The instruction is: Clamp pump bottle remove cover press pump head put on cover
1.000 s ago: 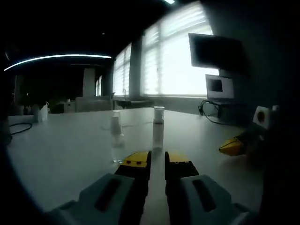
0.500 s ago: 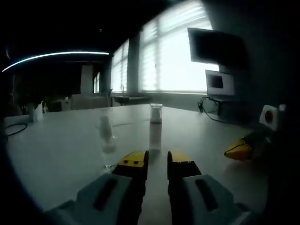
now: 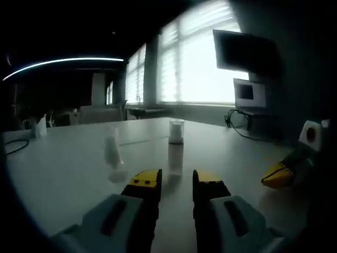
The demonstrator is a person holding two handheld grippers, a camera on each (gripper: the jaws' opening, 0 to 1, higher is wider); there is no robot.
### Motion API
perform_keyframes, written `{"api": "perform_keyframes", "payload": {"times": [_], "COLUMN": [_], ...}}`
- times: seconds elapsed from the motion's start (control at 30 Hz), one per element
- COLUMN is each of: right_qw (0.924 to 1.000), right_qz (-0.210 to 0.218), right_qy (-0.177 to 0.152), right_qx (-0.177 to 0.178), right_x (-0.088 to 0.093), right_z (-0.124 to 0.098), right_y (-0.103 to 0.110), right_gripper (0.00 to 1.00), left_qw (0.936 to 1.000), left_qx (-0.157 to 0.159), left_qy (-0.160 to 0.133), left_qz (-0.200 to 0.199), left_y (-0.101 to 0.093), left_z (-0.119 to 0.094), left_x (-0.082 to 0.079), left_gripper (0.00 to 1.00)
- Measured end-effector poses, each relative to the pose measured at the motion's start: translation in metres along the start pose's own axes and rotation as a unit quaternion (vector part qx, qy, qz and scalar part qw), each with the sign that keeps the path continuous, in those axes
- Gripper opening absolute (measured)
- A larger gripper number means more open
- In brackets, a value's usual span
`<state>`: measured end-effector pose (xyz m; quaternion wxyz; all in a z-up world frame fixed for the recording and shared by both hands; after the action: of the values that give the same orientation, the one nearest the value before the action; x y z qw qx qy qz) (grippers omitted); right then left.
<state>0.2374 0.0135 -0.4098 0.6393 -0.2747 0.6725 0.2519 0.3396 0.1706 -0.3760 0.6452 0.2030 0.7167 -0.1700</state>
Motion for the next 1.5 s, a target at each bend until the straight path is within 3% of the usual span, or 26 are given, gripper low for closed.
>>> {"api": "perform_keyframes", "payload": {"times": [0.23,0.57,0.83,1.03,1.5], "right_qw": [1.0,1.0,0.9998,0.9997,0.9996], "right_qz": [-0.003,0.002,0.017,0.019,0.025], "right_qy": [0.001,0.0,-0.007,-0.007,-0.007], "right_qx": [0.0,-0.004,-0.011,-0.012,-0.013], "right_x": [0.0,0.0,-0.001,-0.001,0.0], "right_z": [0.001,0.001,0.0,0.0,0.0], "right_y": [0.002,0.002,0.001,0.001,0.0], "right_gripper": [0.0,0.0,0.0,0.0,0.0], "left_qw": [0.9998,1.0,0.9998,0.9999,0.9999], "left_qx": [-0.011,-0.009,-0.012,-0.009,-0.009], "left_qy": [-0.003,-0.001,0.002,-0.005,0.008], "left_qz": [0.018,-0.001,0.016,0.006,-0.004], "left_y": [-0.003,-0.006,-0.01,-0.015,-0.021], "left_z": [0.017,0.043,0.064,0.073,0.101], "left_x": [0.0,0.001,0.004,0.001,0.014], "left_gripper": [0.15,0.18,0.21,0.22,0.24]}}
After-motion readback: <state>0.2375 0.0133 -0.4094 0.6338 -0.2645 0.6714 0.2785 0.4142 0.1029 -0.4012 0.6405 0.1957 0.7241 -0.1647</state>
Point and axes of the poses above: the point that each gripper's makers call its tool centre point, and the gripper's own axes: z roughly forward along the fingers, y roughly to its left, x roughly out of its underside, the point moved 5 cm from there along -z, roughly backward along the fingers, and after that the axes turned 8 degrees about -x, right-handed, at the moved point
